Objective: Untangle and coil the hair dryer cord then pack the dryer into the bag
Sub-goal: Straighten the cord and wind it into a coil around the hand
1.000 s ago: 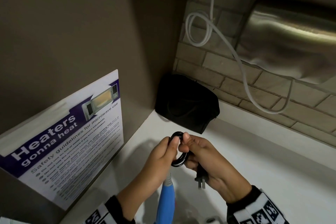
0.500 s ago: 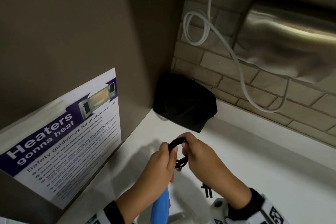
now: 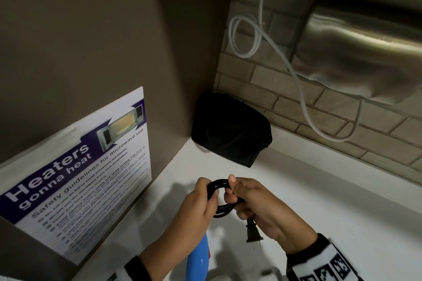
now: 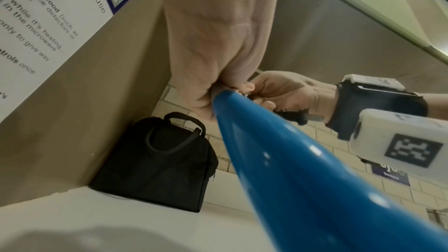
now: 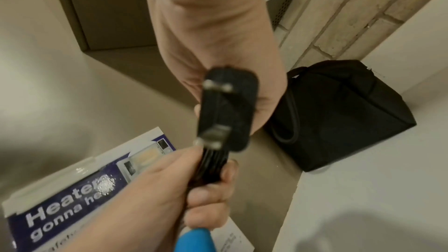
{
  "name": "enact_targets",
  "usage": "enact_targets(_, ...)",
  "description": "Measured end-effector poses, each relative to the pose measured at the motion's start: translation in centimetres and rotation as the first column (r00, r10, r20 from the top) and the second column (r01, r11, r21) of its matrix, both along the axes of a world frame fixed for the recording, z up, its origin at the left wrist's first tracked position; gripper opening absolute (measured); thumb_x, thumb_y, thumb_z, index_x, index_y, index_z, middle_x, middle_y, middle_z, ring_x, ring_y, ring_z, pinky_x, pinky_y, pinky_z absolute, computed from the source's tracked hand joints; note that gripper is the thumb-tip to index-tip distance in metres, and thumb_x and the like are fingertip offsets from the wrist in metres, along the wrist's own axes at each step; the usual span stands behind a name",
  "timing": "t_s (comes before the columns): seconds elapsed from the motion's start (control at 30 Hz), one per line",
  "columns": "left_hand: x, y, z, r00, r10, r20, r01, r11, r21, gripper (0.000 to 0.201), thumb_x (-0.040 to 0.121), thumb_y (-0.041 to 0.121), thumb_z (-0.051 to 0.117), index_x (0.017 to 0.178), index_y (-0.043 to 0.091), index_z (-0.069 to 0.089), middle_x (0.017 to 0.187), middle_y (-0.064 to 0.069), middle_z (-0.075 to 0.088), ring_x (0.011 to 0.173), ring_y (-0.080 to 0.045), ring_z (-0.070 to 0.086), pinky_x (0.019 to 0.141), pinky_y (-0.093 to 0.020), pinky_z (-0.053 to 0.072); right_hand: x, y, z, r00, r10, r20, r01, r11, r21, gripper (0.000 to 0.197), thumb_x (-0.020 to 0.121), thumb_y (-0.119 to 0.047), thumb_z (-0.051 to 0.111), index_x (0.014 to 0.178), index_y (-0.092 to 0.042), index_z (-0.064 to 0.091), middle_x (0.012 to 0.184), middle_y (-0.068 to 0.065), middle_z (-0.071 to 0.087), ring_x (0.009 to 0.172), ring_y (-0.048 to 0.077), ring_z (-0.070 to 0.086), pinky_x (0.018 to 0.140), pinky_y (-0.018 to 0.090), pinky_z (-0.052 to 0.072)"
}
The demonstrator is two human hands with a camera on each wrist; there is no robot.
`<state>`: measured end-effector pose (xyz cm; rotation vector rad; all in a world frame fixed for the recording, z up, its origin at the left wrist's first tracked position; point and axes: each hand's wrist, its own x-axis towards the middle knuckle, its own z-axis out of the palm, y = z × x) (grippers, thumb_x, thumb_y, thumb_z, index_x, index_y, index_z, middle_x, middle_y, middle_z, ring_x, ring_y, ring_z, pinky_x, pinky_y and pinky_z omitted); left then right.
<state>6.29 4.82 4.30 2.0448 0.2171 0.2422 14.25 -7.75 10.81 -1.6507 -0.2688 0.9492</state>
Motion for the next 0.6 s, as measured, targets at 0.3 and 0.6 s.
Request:
enact_targets(0.3, 0.5, 0.6, 0.4, 0.990, 0.001, -0.138, 0.010, 0.996, 0.085, 0.017, 0.101, 0.027, 0.032, 0.097, 0.013, 0.041, 0.082, -0.011, 0.065, 0.058, -0.011, 0.052, 0.061, -0.032, 0.051, 0.1, 0.4, -0.3, 0.991, 0.063, 0.116, -0.062, 0.998, -0.012, 0.032, 0.099, -0.035, 0.045, 0.075, -0.015, 0.052, 0.065, -0.006, 0.045, 0.045, 0.004, 0.030, 0.047, 0.016, 0.030)
enact_targets(0.6, -0.7, 0.8, 1.3, 0.981, -0.193, -0.035, 0.179, 0.953, -0.244, 0.032, 0.099, 0.039, 0.031, 0.092, 0.011, 0.045, 0.069, 0.008, 0.068, 0.052, -0.011, 0.054, 0.060, -0.024, 0.048, 0.9, 0.2, -0.3, 0.998, 0.009, 0.067, -0.011, 1.000, 0.029, 0.037, 0.099, -0.039, 0.041, 0.070, -0.016, 0.046, 0.055, -0.011, 0.040, 0.044, 0.005, 0.025, 0.042, 0.015, 0.025)
